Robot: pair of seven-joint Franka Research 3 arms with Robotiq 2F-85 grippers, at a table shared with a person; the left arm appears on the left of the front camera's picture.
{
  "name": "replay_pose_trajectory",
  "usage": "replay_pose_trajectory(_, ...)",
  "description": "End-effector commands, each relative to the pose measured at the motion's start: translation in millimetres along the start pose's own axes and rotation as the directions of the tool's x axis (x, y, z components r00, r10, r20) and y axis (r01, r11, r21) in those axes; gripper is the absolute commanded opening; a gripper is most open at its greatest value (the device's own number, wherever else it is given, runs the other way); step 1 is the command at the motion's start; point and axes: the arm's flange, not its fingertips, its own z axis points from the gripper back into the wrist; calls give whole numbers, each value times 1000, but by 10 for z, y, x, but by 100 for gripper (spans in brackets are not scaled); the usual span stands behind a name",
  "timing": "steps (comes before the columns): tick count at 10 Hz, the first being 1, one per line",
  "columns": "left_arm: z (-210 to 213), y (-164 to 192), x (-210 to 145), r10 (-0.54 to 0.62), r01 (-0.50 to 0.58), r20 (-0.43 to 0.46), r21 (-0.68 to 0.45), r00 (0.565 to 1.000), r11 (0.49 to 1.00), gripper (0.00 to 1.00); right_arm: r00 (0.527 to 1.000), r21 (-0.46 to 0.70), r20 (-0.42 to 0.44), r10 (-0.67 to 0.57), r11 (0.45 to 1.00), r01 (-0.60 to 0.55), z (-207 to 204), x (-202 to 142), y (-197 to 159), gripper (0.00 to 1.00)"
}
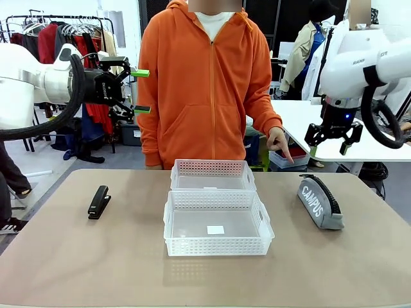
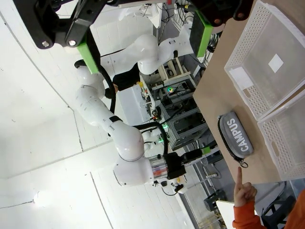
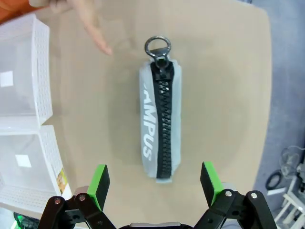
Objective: Distribute items into two baskets.
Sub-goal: Pick up the Pencil pouch that the person points to.
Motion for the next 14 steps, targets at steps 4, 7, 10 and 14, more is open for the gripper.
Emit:
replay_pose_trajectory(4,10,-19,-7,-5,5,-5,-2,1000,1000,100,1000,19,-1,-3,1000,3,-135,-1,11,100)
replay_pose_trajectory(7,10,-19,-7,-5,5,-5,-2,1000,1000,100,999,27,-43,14,1000,-13,-360,96,-41,100)
replay_pose_trajectory(10,10,-19,-7,-5,5,-5,-2,1000,1000,100,996,21,-72,48,999,-47,-784,274,-191,100)
replay_pose_trajectory(14,10,-19,-7,-5,5,-5,-2,1000,1000,100,994,42,-105,33,999,-28,-1118,283,-158,100)
